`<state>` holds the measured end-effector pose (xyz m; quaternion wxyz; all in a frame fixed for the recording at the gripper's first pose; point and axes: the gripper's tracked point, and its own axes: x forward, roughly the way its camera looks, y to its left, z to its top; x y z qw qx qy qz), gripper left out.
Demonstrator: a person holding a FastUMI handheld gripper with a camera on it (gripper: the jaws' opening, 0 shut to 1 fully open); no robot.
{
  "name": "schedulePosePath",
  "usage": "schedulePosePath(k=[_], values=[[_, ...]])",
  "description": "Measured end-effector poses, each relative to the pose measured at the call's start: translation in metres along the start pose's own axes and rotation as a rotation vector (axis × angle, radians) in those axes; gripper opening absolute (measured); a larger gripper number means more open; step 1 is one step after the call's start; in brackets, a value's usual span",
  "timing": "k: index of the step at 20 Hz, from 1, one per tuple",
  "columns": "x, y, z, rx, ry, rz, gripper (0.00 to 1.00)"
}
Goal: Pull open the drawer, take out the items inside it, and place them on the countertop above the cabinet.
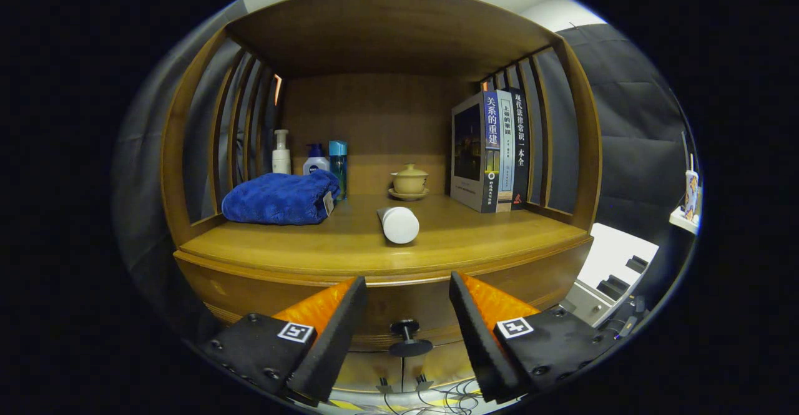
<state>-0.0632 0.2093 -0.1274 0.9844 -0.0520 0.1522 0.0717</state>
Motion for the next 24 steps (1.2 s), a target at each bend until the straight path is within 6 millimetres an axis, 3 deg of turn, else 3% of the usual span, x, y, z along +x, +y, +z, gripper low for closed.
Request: schedulePosePath(k=[3, 5, 9, 16, 20, 24], values=[[0.002, 0.004, 0.012, 0.029, 0.025, 0.036, 0.97], [-0.005, 0.008, 0.036, 0.051, 0.007, 0.067, 0.97], [-0.035, 0.010, 0.084, 0.085, -0.019, 0.104, 0.97], [-0.088, -0.019, 0.151, 0.061, -0.101, 0.040, 0.97], [-0.107, -0.029, 0.177, 0.066, -0.154, 0.030, 0.97], [-0.111, -0.038, 0.173, 0.018, -0.155, 0.000, 0.97]])
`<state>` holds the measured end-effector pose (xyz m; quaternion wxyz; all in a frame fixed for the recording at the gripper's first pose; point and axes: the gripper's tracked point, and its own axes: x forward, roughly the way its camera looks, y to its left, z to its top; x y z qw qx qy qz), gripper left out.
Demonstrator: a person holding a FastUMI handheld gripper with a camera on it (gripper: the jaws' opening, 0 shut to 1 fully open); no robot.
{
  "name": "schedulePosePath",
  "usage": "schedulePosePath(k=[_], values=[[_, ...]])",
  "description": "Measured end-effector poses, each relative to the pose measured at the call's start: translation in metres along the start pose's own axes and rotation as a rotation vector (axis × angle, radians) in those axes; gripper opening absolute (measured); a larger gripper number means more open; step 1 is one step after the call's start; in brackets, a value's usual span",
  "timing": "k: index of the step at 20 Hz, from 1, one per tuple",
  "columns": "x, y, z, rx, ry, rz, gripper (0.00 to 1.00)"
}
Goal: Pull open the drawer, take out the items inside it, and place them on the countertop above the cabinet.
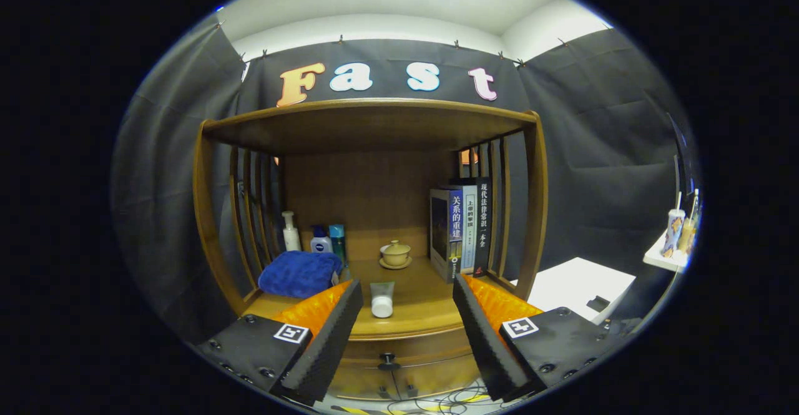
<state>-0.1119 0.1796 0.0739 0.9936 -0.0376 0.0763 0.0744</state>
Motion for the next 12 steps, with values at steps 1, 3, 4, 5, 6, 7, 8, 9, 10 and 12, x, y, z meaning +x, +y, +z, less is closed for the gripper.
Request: schedulePosePath(k=[1, 3, 4, 5, 6, 7, 8, 9, 10, 12], values=[[-0.001, 0.004, -0.004, 0.004, 0.005, 0.008, 0.97], [0.001, 0.011, -0.011, 0.026, 0.021, 0.028, 0.97], [-0.001, 0.014, -0.010, 0.034, 0.025, 0.038, 0.97], [0.002, 0.017, -0.011, 0.035, 0.025, 0.044, 0.97], [0.003, 0.018, -0.013, 0.029, 0.026, 0.046, 0.97], [0.004, 0.020, -0.013, 0.023, 0.027, 0.047, 0.97], [0.004, 0.023, -0.015, 0.020, 0.029, 0.050, 0.97], [0.004, 0.027, -0.017, 0.021, 0.031, 0.057, 0.97], [0.004, 0.031, -0.019, 0.021, 0.034, 0.066, 0.97], [0.004, 0.036, -0.021, 0.009, 0.039, 0.079, 0.97]])
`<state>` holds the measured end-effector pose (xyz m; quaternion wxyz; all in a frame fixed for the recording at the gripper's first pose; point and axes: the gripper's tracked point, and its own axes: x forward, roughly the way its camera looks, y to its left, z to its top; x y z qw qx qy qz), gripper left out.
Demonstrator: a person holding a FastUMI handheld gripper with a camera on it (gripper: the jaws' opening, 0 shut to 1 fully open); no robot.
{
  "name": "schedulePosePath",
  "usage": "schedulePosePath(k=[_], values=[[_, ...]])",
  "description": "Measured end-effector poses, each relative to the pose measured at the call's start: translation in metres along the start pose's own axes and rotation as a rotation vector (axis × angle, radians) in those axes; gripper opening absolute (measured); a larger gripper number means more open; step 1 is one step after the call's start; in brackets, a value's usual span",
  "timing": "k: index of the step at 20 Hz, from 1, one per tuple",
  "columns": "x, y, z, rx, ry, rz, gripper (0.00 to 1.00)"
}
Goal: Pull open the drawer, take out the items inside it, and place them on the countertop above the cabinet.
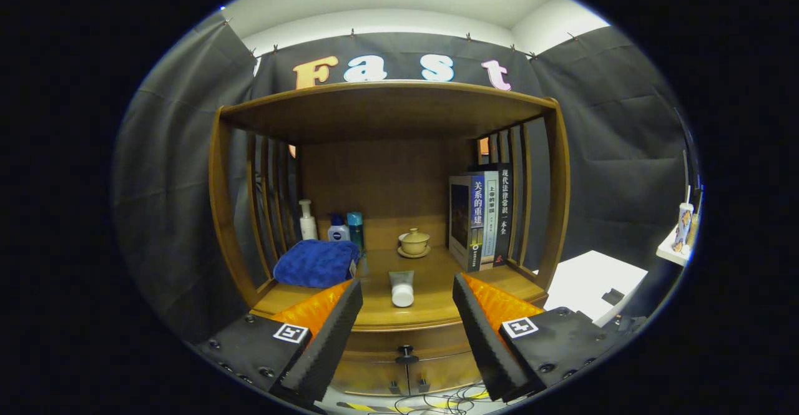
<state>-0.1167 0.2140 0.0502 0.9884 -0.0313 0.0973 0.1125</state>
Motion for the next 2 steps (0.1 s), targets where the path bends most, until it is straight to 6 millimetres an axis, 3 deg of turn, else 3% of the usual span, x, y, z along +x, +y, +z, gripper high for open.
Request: schedulePosePath(k=[2], values=[[0.0002, 0.0033, -0.0023, -0.012, 0.003, 0.005, 0.97]])
